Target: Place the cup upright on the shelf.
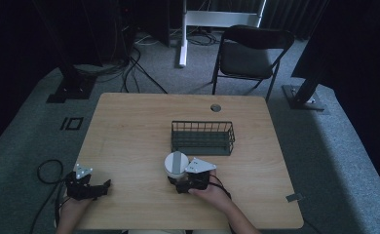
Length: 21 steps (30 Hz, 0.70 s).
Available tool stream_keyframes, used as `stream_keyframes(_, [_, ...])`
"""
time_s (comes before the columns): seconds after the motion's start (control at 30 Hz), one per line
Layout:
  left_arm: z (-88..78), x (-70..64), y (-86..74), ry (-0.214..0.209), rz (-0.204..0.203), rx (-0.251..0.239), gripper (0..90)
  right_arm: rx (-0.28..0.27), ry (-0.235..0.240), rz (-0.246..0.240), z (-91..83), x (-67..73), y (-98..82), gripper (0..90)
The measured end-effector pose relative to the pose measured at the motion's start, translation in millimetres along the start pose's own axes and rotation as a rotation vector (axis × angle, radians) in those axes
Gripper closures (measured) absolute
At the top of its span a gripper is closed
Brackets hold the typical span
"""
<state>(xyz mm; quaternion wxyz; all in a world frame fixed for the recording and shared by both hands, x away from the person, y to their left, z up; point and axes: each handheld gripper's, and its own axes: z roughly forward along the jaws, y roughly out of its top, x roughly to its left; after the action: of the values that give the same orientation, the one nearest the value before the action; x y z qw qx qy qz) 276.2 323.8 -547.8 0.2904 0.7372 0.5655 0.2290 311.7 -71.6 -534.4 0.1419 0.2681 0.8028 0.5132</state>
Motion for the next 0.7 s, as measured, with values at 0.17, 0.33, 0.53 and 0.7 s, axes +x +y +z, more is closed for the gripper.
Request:
stream_keyframes(0.17, [0.0, 0.0, 0.0, 0.0, 0.0, 0.0, 0.6, 0.006, 0.01, -0.018, -1.5, 1.9, 1.2, 18.3])
stream_keyframes(0.33, [0.0, 0.0, 0.0, 0.0, 0.0, 0.0, 0.6, -0.008, 0.014, -0.023, -4.4, 4.1, 6.5, 18.3])
stream_keyframes(0.53, [0.0, 0.0, 0.0, 0.0, 0.0, 0.0, 0.6, -0.026, 0.014, -0.027, -9.8, 6.4, 17.4, 18.3])
stream_keyframes(0.7, [0.0, 0.0, 0.0, 0.0, 0.0, 0.0, 0.6, -0.035, 0.019, -0.036, -15.8, 9.2, 29.2, 18.3])
